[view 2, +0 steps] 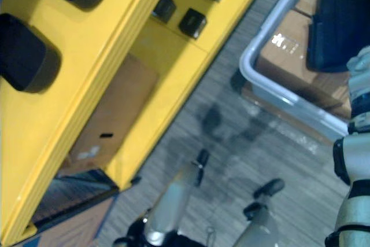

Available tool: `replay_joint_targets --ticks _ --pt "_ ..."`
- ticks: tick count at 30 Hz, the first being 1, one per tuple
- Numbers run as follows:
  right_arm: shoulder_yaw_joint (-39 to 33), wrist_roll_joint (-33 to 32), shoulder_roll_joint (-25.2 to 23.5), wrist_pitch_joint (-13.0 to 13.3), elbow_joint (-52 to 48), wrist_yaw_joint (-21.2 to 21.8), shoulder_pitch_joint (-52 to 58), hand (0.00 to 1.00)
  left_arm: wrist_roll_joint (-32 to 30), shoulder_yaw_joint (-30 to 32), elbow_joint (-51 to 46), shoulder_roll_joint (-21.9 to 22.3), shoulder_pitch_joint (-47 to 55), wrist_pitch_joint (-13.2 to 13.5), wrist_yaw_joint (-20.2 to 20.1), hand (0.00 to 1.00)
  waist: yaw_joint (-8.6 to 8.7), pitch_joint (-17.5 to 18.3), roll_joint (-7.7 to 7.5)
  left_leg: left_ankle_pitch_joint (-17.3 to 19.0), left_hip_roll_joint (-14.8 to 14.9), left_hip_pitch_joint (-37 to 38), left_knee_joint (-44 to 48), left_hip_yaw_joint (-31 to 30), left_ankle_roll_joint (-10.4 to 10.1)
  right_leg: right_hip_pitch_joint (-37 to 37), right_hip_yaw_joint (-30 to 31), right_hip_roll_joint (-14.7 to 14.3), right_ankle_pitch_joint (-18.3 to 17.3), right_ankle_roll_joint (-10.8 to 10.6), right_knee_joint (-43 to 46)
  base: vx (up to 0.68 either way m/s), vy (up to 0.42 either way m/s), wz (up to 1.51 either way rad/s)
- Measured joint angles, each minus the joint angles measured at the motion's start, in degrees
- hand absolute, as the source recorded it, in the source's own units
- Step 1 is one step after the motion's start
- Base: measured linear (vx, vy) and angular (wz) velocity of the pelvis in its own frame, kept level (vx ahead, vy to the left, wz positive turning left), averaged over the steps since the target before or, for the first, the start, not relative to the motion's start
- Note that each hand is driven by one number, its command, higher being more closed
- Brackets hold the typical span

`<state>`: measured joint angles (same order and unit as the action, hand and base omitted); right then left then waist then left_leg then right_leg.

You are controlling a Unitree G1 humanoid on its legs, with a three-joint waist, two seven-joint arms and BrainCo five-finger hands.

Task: Walk over and take plastic housings, then place them on the shelf

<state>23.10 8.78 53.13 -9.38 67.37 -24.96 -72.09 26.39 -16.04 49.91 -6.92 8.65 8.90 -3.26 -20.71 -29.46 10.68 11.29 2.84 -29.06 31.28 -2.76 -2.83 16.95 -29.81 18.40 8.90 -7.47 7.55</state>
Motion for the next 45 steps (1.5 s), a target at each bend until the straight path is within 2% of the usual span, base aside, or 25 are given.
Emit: replay_joint_targets --ticks 2,4,5,8,10,12,15,16,19,20,25,27,29,30,32,33,37,39,40,45 --pt "0.2 0.0 0.0 1.5 -3.3 -0.2 1.8 1.00 -0.4 0.0 -1.1 -0.8 0.0 2.3 2.0 0.00 1.22 -0.5 -0.69 0.0 0.3 0.0 0.1 0.0 0.0 -0.1 0.1 -0.3 0.4 0.1 -0.1 -0.05 0.024 -0.05" --pt "0.5 0.0 0.0 1.9 -4.7 -0.3 2.9 1.00 -0.4 0.0 -2.5 -1.4 -0.2 3.5 3.3 0.00 1.82 -0.6 -0.88 0.0 0.5 0.0 0.2 0.1 0.0 -0.1 0.2 -0.6 0.5 0.2 -0.2 -0.05 0.029 -0.04" --pt "0.8 0.0 -0.2 2.0 -6.7 -0.6 4.2 1.00 -0.5 0.0 -4.4 -2.1 -0.5 4.1 5.3 0.00 2.57 -0.6 -0.96 0.0 0.6 0.1 0.2 0.2 0.0 -0.1 0.3 -0.7 0.6 0.3 -0.2 -0.06 0.038 -0.04" --pt "1.0 0.0 -0.3 2.4 -8.2 -1.4 6.0 1.00 -0.4 0.0 -6.8 -2.6 -1.0 4.4 8.4 0.00 3.38 -0.6 -1.06 0.0 0.8 0.3 0.1 0.6 0.0 -0.1 0.9 -0.9 1.3 0.4 -0.8 -0.07 0.045 -0.11" --pt "0.9 0.0 -1.4 2.9 -8.3 -2.0 7.3 1.00 -0.3 0.1 -10.1 -3.5 -2.0 4.3 10.9 0.00 3.67 -0.8 -1.68 0.0 1.3 0.9 -0.3 1.9 -0.1 0.0 2.0 -1.3 2.0 0.6 -1.8 -0.08 0.036 -0.26" --pt "0.6 0.1 -3.5 3.3 -9.0 -3.2 9.0 1.00 -2.2 -0.9 -12.6 -5.2 -1.7 2.3 13.3 0.00 5.03 -0.8 -2.27 -0.3 1.6 1.5 -0.9 2.2 -0.4 -0.1 2.4 -1.7 2.2 0.7 -2.2 -0.07 0.026 -0.16" --pt "-0.2 0.1 -4.7 3.7 -9.0 -5.6 10.7 1.00 -2.3 -1.1 -15.5 -5.8 -0.8 -0.3 15.7 0.00 5.21 -0.8 -2.27 -0.4 2.0 1.9 -1.2 2.6 -0.7 0.0 3.0 -2.1 2.4 1.0 -2.2 -0.05 0.027 -0.10" --pt "-0.8 0.1 -5.7 4.2 -9.0 -7.6 11.3 1.00 -2.6 -1.4 -16.6 -5.9 -0.6 -1.4 16.7 0.00 5.38 -0.8 -2.27 -0.6 2.1 2.0 -1.3 2.6 -0.8 0.0 3.1 -2.3 2.4 1.0 -2.3 -0.07 0.033 -0.05" --pt "-2.9 1.1 -8.2 4.9 -9.1 -12.3 11.3 1.00 -3.2 -2.7 -18.3 -7.2 -0.5 -2.4 18.2 0.00 5.32 -0.8 -2.27 -1.0 2.1 1.9 -1.9 2.4 -1.3 0.1 3.0 -2.7 2.8 1.5 -3.0 -0.08 0.030 -0.02" --pt "-3.3 1.3 -9.2 5.8 -9.1 -14.5 11.4 1.00 -5.1 -2.8 -19.1 -7.4 -0.5 -2.8 18.5 0.00 5.29 -0.8 -2.27 -1.1 2.1 1.8 -2.0 2.4 -1.4 0.1 3.0 -2.9 2.9 1.5 -3.1 -0.09 0.036 -0.02" --pt "-5.1 3.5 -12.9 7.3 -10.5 -21.0 11.4 1.00 -8.7 -3.2 -21.9 -9.9 -0.5 -4.1 19.0 0.00 5.33 -0.8 -2.28 -1.3 2.3 0.7 -1.8 2.5 -1.6 1.3 3.3 -3.2 3.1 1.7 -3.2 -0.06 0.048 -0.02" --pt "-5.1 3.9 -14.2 7.5 -10.5 -23.2 11.4 1.00 -8.0 -1.9 -24.7 -10.7 -1.2 -3.8 20.9 0.00 5.39 -0.8 -2.28 -1.4 2.4 0.7 -1.7 2.4 -1.6 1.2 3.4 -3.3 3.4 1.8 -3.2 -0.03 0.053 0.04" --pt "-5.1 4.4 -14.5 8.1 -10.5 -25.0 11.4 1.00 -6.9 0.3 -31.2 -8.6 -7.7 -0.4 23.3 0.00 5.26 -0.8 -2.27 -1.9 2.3 0.2 -1.7 1.8 -1.7 1.2 3.1 -3.4 3.6 2.1 -3.2 -0.05 0.048 0.13" --pt "-5.1 5.5 -14.8 8.8 -10.6 -26.0 11.2 1.00 -6.8 -0.1 -33.4 -6.5 -16.3 2.5 24.3 0.00 5.23 -0.8 -2.28 -2.1 2.3 -0.3 -1.6 1.7 -1.6 1.3 3.0 -3.4 3.9 2.2 -3.4 -0.08 0.054 0.07" --pt "-5.1 6.1 -15.8 9.5 -11.9 -26.5 10.5 1.00 -8.5 -0.8 -34.3 -2.7 -26.0 5.1 25.9 0.00 6.10 -0.8 -2.32 -2.1 2.1 -0.6 -1.3 1.9 -1.6 1.3 3.1 -3.5 4.6 2.3 -4.3 -0.09 0.076 -0.05" --pt "-5.1 6.2 -15.9 9.6 -12.5 -26.6 10.3 1.00 -9.2 -1.0 -34.3 -2.1 -27.8 5.5 26.5 0.00 6.40 -0.8 -2.32 -2.1 2.1 -0.8 -1.2 2.0 -1.6 1.3 3.1 -3.6 4.8 2.3 -4.7 -0.07 0.075 -0.11" --pt "-5.1 6.1 -16.6 9.5 -13.0 -28.0 7.8 1.00 -12.9 -0.6 -30.3 -1.1 -34.8 4.8 32.4 0.00 8.17 -1.0 -2.61 -2.0 3.0 -1.2 -0.8 3.1 -1.6 2.2 4.0 -4.4 5.7 2.7 -5.5 -0.04 0.061 -0.18" --pt "-5.1 6.1 -17.3 9.5 -13.0 -28.9 6.9 1.00 -14.5 0.0 -27.1 -1.4 -37.3 4.4 35.1 0.00 8.82 -1.3 -3.35 -1.8 3.8 -1.1 -0.6 3.2 -1.9 2.3 4.5 -5.2 5.8 2.9 -5.6 -0.02 0.025 -0.15" --pt "-5.1 6.0 -18.0 9.5 -13.0 -29.0 6.3 1.00 -16.5 0.0 -24.6 -1.5 -39.5 3.2 36.9 0.00 8.98 -1.3 -4.09 -1.7 4.3 -1.2 -0.6 3.4 -2.1 2.6 4.8 -5.7 5.9 3.1 -5.7 -0.03 0.013 -0.21" --pt "-5.1 6.1 -21.5 9.6 -13.0 -30.5 5.2 1.00 -17.8 -0.2 -19.6 -1.2 -44.8 0.9 38.6 0.00 10.49 -1.3 -5.92 -1.2 5.4 -1.3 0.3 3.6 -2.6 2.9 5.6 -6.7 6.1 3.5 -5.8 -0.03 0.041 -0.12"
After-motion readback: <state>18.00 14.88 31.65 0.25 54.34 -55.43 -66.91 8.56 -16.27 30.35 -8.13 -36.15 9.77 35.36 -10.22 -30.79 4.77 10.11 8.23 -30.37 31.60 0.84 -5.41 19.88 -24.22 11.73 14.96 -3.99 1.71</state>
